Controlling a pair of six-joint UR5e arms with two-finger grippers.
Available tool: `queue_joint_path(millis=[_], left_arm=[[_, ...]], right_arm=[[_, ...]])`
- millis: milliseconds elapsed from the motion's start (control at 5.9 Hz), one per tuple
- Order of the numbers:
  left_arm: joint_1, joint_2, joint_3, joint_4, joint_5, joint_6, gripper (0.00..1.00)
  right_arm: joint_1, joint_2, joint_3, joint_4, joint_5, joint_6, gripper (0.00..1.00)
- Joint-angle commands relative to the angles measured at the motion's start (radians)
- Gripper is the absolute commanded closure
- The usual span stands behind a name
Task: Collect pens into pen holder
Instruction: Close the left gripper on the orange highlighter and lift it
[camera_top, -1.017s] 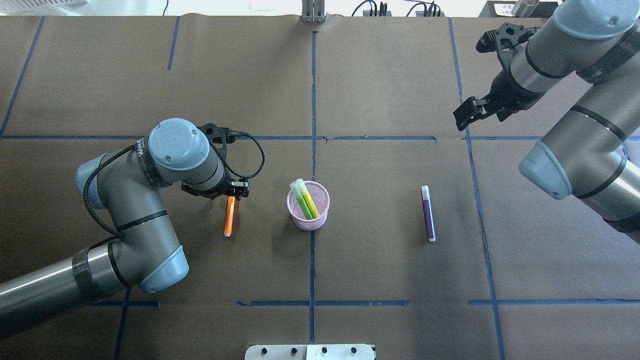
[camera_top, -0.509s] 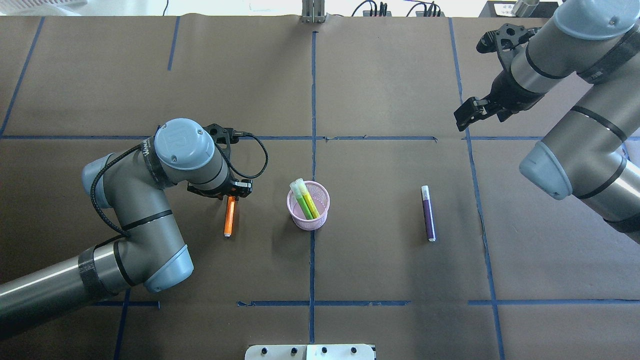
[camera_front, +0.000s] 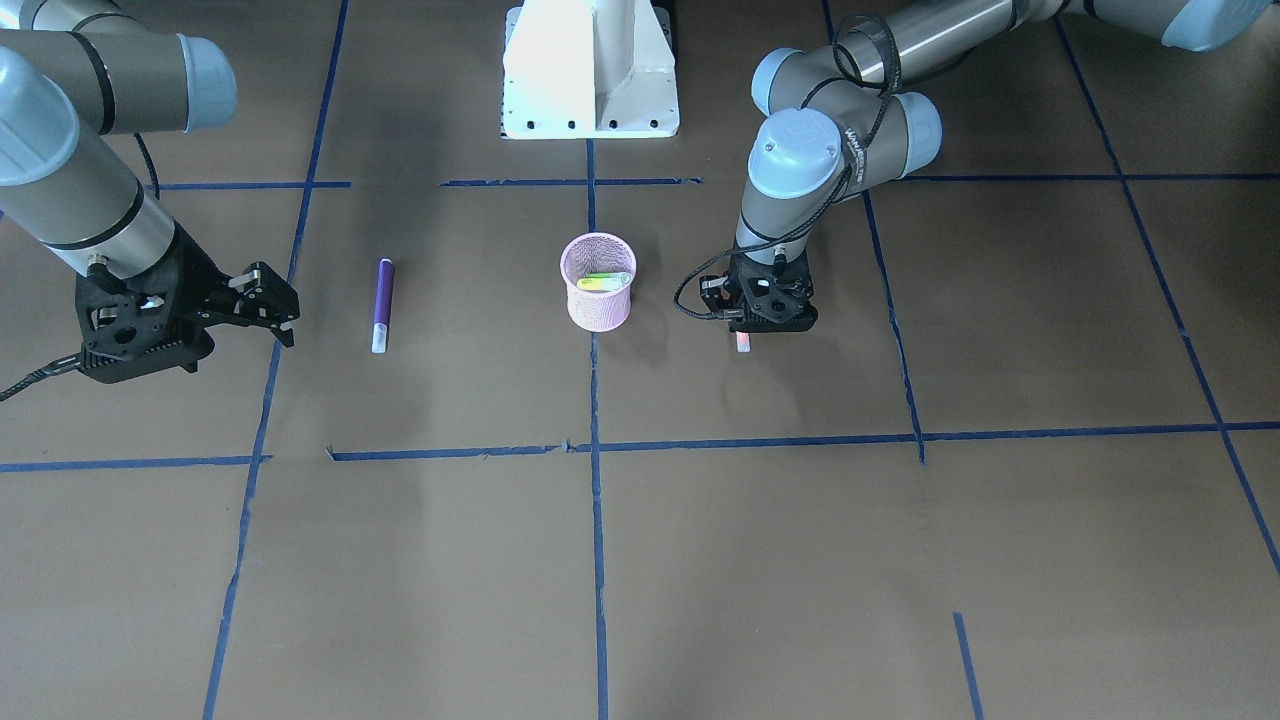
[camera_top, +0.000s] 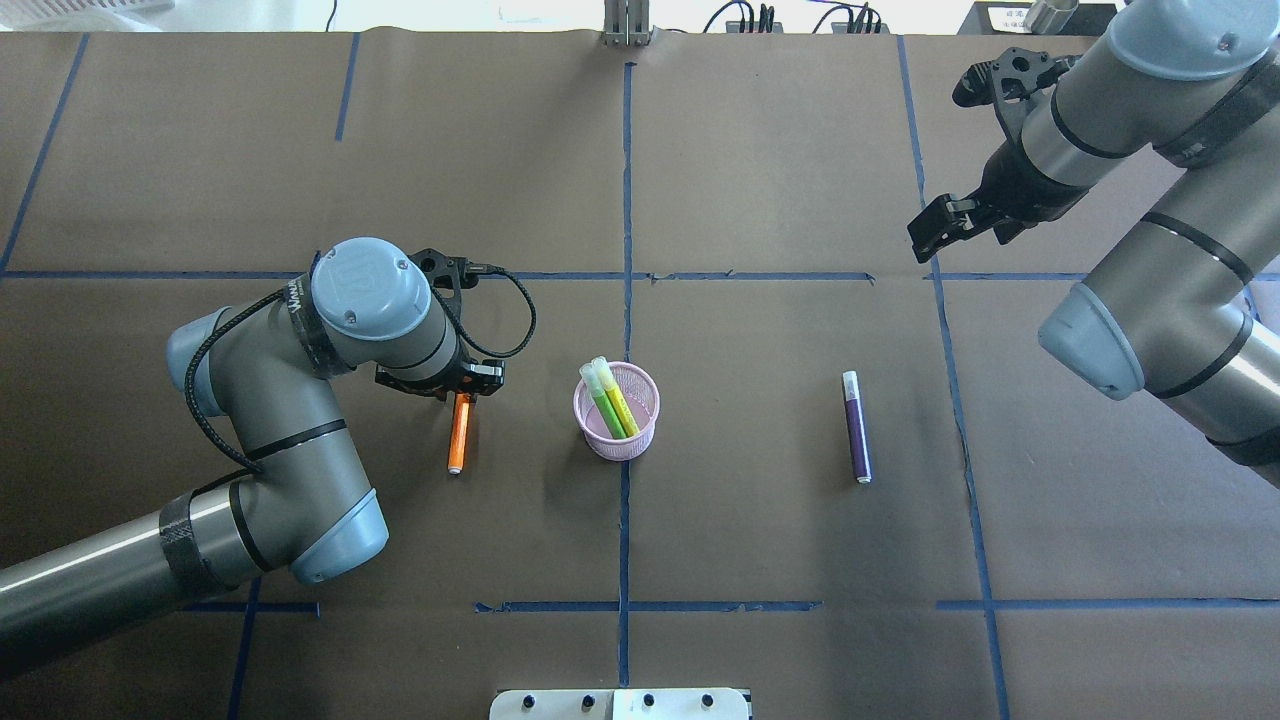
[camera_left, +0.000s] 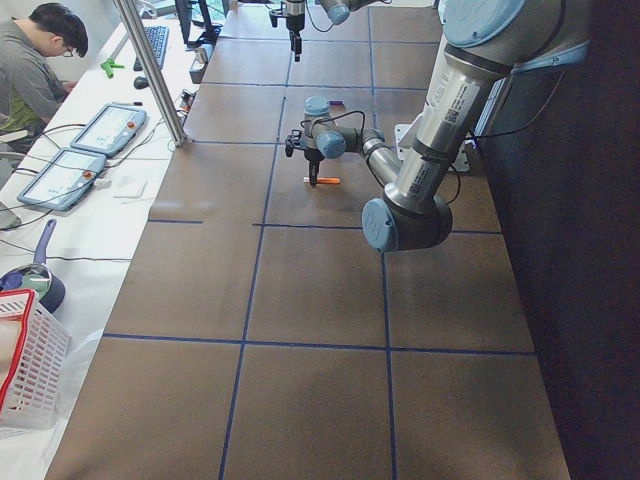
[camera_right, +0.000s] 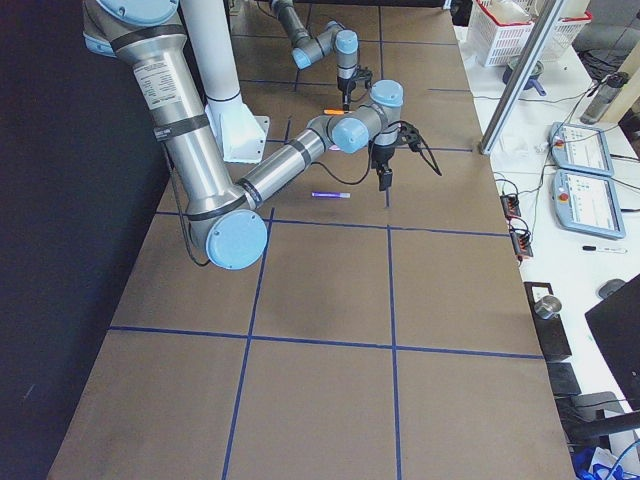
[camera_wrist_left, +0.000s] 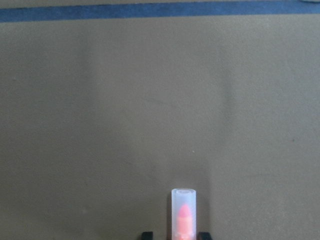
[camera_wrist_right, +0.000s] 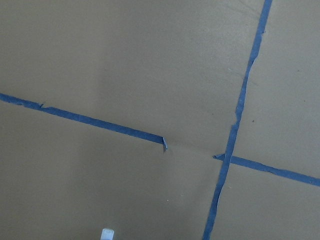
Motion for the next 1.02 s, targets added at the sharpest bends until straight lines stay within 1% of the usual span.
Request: queue_joint_path(millis=[0,170,339,509,678,848], left_arm=[[0.0,0.0,0.001,0.0,0.0,0.002,0.97],[0.0,0.0,-0.008,0.0,-0.002,0.032,1.0],[-0.005,0.001,-0.018,0.005,-0.002,0.037,1.0],[-0.012,-0.002,-0.055,0.006,0.007,0.041,1.0],[-0.024,-0.005,-0.116,-0.001,0.073,0.172,1.0],[-0.026,-0.021,-0.185,-0.026,0.148,0.21,1.0]], right_arm=[[0.0,0.0,0.001,0.002,0.0,0.001,0.0],[0.001,0.0,0.022,-0.002,-0.001,0.004,0.0],[0.0,-0.002,0.024,-0.002,-0.001,0.009,0.0],[0.0,-0.002,0.026,0.0,-0.001,0.009,0.0],[0.0,-0.002,0.026,0.0,-0.001,0.007,0.0],[0.0,-0.002,0.029,0.0,-0.001,0.009,0.0]])
